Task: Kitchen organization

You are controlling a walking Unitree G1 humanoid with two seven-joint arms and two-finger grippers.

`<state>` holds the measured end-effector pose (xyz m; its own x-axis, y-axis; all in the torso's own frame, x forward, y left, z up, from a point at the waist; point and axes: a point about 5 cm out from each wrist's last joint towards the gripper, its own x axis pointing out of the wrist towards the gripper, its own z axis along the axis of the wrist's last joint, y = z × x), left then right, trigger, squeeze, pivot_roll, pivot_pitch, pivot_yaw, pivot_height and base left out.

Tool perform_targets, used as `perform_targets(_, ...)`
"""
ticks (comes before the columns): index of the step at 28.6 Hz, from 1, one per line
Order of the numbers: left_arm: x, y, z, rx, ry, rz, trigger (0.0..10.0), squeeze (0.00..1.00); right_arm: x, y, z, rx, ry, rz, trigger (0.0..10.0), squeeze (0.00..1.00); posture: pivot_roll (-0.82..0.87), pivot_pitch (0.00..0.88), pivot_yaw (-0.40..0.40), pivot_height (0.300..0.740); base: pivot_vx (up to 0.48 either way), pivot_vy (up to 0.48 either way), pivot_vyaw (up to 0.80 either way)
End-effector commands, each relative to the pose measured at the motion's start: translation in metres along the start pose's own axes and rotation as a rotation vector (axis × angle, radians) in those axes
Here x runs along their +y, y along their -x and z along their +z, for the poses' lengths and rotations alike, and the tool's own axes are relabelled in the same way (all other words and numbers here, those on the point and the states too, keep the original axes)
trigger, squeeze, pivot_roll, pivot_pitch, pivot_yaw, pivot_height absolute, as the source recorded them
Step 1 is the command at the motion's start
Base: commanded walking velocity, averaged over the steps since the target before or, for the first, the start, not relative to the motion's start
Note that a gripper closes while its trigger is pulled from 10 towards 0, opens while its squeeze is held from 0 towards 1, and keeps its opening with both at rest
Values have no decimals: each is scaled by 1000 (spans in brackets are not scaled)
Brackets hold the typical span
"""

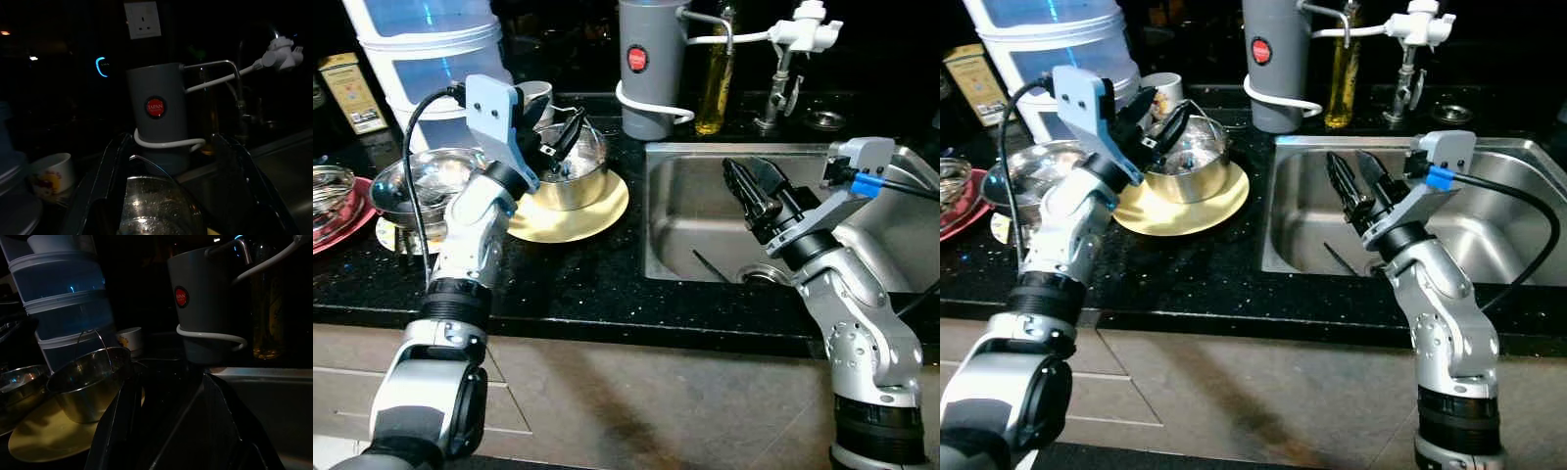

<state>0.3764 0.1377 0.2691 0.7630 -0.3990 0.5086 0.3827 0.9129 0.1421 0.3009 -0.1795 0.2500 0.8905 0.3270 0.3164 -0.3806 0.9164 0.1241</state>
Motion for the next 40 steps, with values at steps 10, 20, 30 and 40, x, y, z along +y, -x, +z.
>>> perform_targets(10,-2,17,-18,60,-24,17,10000,0,7,-1,3,-1,-18,23,10000,0,-149,75,35,740,0,0,0)
perform_targets(20,4,28,-33,110,-21,75,10000,0,17,1,5,2,-28,69,10000,0,-166,89,30,740,0,0,0)
perform_targets(30,3,30,-41,136,-19,89,10000,0,26,5,10,-3,-38,104,10000,0,-185,108,37,740,0,0,0)
perform_targets(40,6,27,-44,150,-39,87,10000,0,28,7,12,2,-41,104,10000,0,-191,117,41,740,0,0,0)
